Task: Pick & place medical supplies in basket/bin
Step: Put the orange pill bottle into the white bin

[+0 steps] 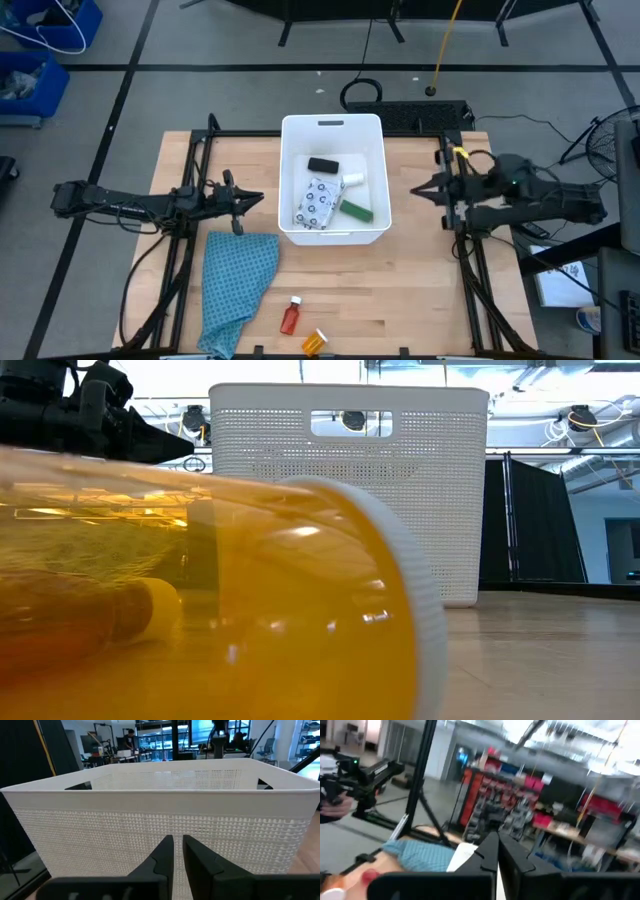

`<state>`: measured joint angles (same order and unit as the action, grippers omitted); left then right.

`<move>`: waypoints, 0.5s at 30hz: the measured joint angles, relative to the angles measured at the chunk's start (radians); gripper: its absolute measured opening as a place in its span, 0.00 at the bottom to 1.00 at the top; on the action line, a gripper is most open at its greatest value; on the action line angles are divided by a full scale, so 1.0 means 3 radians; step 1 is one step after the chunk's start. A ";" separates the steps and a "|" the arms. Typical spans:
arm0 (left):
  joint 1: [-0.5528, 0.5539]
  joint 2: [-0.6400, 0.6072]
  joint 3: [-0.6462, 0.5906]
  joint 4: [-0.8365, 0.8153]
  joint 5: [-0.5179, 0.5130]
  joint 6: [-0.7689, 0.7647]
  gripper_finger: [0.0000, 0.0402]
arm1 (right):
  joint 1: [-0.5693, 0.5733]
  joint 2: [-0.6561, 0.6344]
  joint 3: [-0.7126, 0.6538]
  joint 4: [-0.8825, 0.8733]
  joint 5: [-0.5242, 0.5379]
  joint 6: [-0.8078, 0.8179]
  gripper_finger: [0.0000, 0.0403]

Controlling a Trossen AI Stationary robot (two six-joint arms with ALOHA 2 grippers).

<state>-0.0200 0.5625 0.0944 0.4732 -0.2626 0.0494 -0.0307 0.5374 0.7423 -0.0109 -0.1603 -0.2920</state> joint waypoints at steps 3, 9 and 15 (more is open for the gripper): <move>-0.0001 0.0000 0.0000 0.0001 0.0000 0.0034 0.11 | 0.0033 0.0450 0.0455 -0.0397 -0.0005 0.0112 0.00; -0.0001 0.0000 0.0000 0.0006 -0.0003 0.0067 0.12 | 0.0464 0.1516 0.1037 -0.0720 0.0007 0.0228 0.00; -0.0001 0.0000 0.0000 0.0005 -0.0003 0.0081 0.12 | 0.1040 0.2295 0.1407 -0.0700 0.0313 0.0060 0.00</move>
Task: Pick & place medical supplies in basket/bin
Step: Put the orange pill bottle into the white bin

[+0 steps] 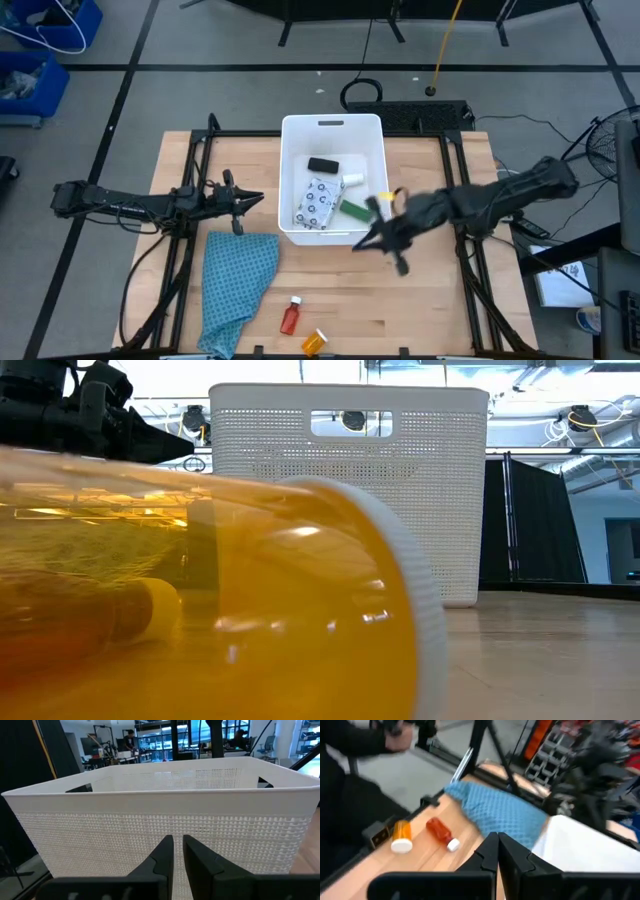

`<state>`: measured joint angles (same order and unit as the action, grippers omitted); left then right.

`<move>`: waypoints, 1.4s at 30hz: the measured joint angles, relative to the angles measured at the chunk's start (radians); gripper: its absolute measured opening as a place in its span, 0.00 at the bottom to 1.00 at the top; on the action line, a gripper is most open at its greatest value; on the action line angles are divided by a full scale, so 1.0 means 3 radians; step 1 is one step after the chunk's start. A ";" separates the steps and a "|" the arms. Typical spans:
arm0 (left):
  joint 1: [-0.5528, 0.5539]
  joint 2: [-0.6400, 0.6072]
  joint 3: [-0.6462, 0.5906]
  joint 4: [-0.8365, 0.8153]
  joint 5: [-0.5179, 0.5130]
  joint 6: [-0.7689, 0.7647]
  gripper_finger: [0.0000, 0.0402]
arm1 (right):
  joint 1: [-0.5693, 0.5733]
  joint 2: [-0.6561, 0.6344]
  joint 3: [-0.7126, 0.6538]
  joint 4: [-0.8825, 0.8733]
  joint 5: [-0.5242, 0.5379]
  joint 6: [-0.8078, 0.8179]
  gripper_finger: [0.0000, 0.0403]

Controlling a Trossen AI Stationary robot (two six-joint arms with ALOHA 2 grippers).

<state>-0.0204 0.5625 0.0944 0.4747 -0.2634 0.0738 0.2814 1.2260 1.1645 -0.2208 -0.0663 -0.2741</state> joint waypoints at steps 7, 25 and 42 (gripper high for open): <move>0.0001 0.0000 0.0000 -0.0006 -0.0001 0.0001 0.12 | 0.0330 0.0727 0.0330 0.0009 0.0289 0.0078 0.03; 0.0001 0.0001 0.0000 -0.0007 -0.0004 0.0006 0.12 | 0.0735 0.2075 0.0629 0.0794 -0.0290 0.0547 0.54; 0.0001 0.0001 0.0000 -0.0055 -0.0006 -0.0117 0.12 | 0.0729 0.2620 0.0628 0.1638 -0.0570 0.0734 0.58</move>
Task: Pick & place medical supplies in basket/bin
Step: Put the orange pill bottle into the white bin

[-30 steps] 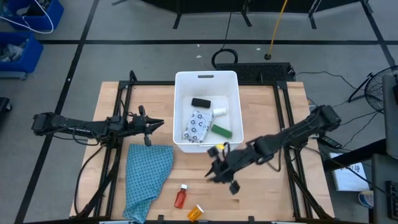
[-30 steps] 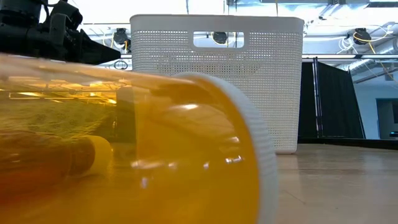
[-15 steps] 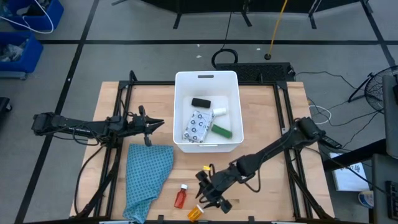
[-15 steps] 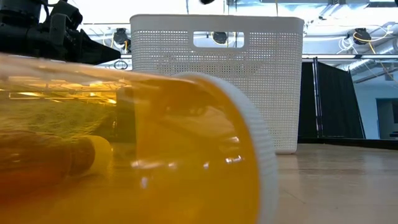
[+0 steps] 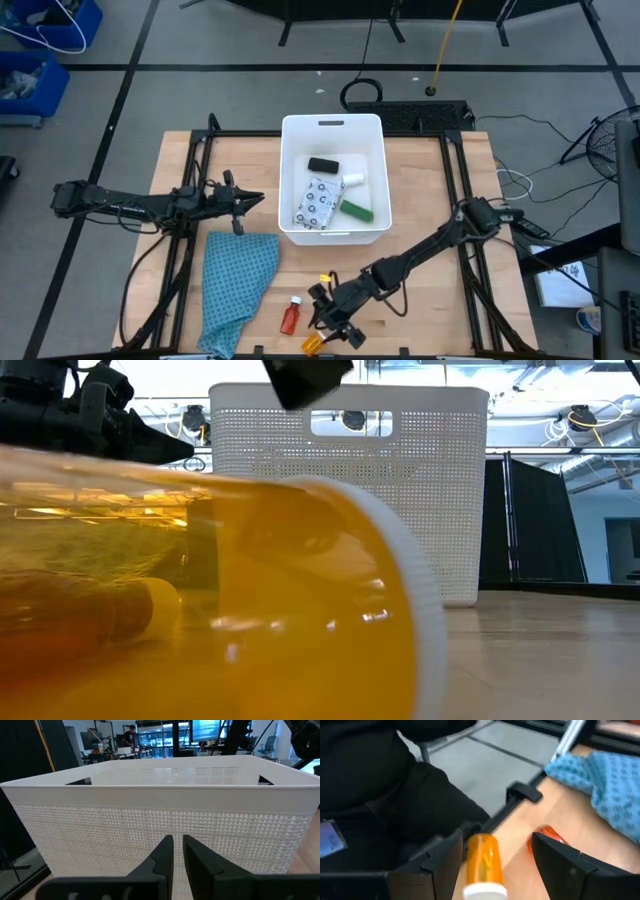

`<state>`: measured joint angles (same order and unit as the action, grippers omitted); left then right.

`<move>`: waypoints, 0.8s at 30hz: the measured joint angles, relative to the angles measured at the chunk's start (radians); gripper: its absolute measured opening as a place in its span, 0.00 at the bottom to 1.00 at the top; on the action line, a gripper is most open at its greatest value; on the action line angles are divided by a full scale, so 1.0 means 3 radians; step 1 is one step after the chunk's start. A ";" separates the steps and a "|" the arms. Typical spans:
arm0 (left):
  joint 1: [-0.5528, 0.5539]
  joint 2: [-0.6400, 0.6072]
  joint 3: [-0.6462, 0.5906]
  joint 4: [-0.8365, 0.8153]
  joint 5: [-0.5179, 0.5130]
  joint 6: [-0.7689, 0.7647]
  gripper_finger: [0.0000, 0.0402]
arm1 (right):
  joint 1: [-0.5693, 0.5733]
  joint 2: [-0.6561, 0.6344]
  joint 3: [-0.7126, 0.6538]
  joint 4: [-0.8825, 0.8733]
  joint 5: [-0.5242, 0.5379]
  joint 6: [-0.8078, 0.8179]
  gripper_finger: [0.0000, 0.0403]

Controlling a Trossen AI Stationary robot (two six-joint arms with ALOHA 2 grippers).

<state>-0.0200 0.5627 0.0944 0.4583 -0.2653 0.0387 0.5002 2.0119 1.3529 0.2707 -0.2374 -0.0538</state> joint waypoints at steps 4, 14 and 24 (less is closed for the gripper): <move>0.0000 -0.0001 0.0000 0.0000 0.0005 -0.0003 0.12 | 0.0046 0.0042 0.0001 0.0034 0.0090 0.0027 0.58; 0.0000 0.0001 0.0000 -0.0066 0.0009 -0.0060 0.12 | 0.0061 0.0455 -0.0001 0.0610 0.0343 0.0150 0.58; 0.0000 0.0001 0.0000 -0.0067 0.0010 -0.0048 0.12 | 0.0107 0.0485 -0.0001 0.0541 0.0255 0.0259 0.57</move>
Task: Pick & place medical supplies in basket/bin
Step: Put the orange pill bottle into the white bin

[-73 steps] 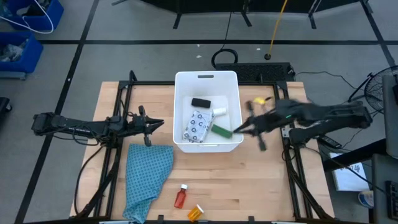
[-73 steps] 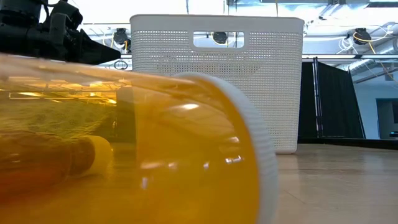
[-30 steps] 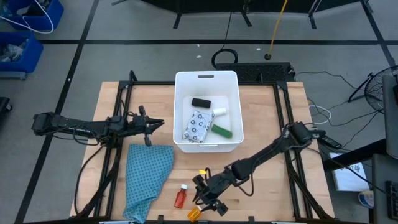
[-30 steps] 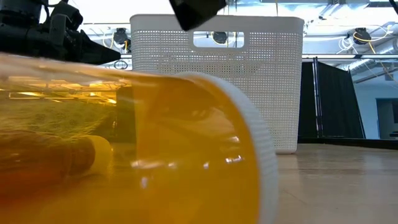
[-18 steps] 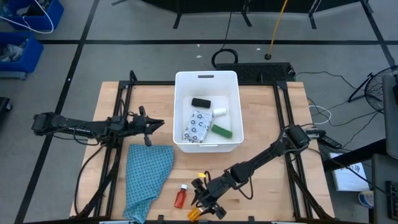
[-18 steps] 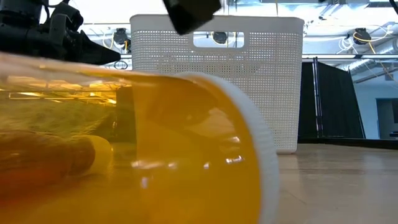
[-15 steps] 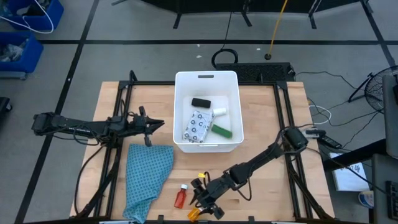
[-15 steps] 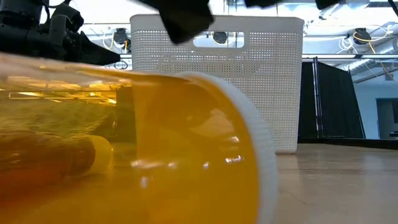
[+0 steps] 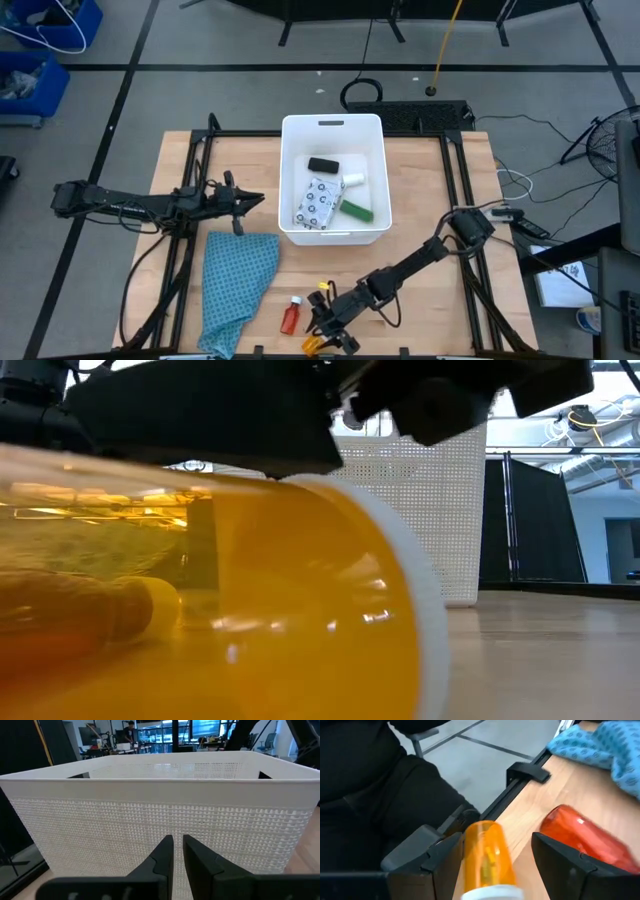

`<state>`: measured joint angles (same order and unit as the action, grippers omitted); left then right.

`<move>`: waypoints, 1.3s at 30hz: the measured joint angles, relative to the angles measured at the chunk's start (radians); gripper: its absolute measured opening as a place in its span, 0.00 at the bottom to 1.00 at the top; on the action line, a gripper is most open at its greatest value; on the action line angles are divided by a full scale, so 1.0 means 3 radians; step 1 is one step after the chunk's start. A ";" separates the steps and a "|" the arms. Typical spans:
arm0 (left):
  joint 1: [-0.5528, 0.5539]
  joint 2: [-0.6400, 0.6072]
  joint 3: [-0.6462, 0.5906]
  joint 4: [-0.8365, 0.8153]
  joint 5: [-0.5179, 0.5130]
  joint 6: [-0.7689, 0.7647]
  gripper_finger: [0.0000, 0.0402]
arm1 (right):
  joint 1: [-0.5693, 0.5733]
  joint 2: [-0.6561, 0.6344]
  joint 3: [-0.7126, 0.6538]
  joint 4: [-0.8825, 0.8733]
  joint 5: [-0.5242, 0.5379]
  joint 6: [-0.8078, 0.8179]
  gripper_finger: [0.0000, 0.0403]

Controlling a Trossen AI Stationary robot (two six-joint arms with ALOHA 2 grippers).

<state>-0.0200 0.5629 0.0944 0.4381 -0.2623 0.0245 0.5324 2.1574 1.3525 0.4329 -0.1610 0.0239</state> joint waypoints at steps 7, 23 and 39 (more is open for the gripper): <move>0.0000 0.0000 0.0000 0.0000 0.0001 -0.0004 0.12 | 0.0085 0.0000 0.0000 -0.0114 0.0070 0.0052 0.56; 0.0000 0.0000 0.0000 -0.0006 0.0008 -0.0036 0.12 | 0.0070 0.0165 -0.0001 -0.0152 0.0001 -0.0060 0.57; -0.0001 0.0000 0.0000 -0.0072 0.0006 -0.0093 0.12 | 0.0004 0.0130 -0.0003 -0.0074 -0.0179 -0.0034 0.47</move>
<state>-0.0203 0.5629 0.0944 0.4166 -0.2604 -0.0034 0.5337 2.1966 1.3518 0.4107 -0.2146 0.0137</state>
